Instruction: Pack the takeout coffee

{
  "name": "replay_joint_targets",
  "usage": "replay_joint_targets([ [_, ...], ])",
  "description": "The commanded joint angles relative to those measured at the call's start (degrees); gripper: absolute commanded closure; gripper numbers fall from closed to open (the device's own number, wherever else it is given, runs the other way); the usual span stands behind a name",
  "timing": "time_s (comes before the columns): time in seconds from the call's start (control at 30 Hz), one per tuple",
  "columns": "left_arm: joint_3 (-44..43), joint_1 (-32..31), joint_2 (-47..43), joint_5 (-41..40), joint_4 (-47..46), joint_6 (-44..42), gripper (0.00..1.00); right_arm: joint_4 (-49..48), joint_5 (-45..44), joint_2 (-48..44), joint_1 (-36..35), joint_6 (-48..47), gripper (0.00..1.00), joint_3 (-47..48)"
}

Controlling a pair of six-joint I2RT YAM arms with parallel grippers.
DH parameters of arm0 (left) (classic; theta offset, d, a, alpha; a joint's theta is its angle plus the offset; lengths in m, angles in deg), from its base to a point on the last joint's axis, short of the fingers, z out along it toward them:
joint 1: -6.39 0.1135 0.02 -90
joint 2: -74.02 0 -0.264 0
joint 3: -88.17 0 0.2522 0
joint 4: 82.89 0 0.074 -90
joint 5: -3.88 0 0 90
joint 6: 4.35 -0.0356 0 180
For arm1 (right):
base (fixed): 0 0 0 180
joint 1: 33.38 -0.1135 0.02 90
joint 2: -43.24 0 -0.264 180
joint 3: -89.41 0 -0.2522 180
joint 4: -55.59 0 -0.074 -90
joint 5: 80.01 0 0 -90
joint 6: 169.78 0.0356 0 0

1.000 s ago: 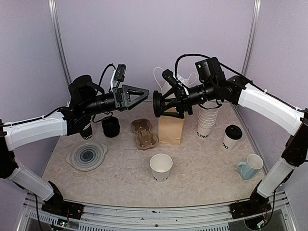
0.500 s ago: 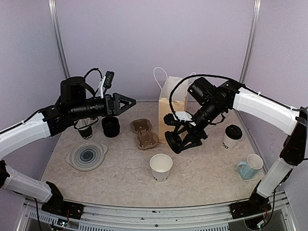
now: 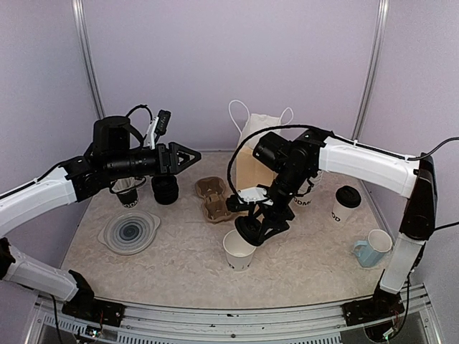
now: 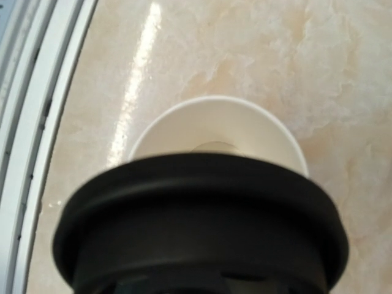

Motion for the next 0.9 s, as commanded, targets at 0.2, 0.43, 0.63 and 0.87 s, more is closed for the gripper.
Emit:
replay_joint_targets([
  [0.2, 1.13, 1.14, -1.44, 0.09, -0.64, -0.98, 0.37, 1.81, -3.41, 3.04, -1.85, 0.98, 0.29, 3.34],
  [0.43, 1.34, 1.41, -1.14, 0.63, -1.09, -1.05, 0.37, 1.94, -3.82, 4.35, -2.44, 1.52, 0.29, 3.86],
  [0.63, 1.46, 1.85, -0.57, 1.10, -1.11, -1.24, 0.37, 2.15, -3.72, 5.50, -3.05, 1.89, 0.29, 4.68],
  [0.87, 2.54, 2.53, -0.78, 1.12, -1.22, -1.16, 0.37, 2.30, -4.87, 7.18, -3.76, 2.48, 0.29, 5.10],
])
